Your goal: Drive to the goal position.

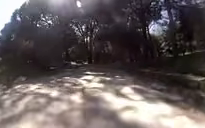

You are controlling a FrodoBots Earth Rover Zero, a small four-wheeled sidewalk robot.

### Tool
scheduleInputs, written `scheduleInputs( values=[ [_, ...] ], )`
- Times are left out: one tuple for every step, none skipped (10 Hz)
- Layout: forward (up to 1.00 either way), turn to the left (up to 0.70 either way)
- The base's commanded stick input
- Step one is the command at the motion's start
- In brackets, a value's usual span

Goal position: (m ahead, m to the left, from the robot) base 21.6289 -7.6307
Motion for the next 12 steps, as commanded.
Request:
scheduleInputs(
  values=[
    [0.85, 0.00],
    [0.85, 0.00],
    [0.85, 0.00],
    [0.85, 0.00],
    [0.85, 0.00],
    [0.85, 0.00],
    [0.85, 0.00],
    [0.85, 0.00],
    [0.85, 0.00],
    [0.85, 0.00],
    [0.85, 0.00],
    [0.85, 0.00]
  ],
)
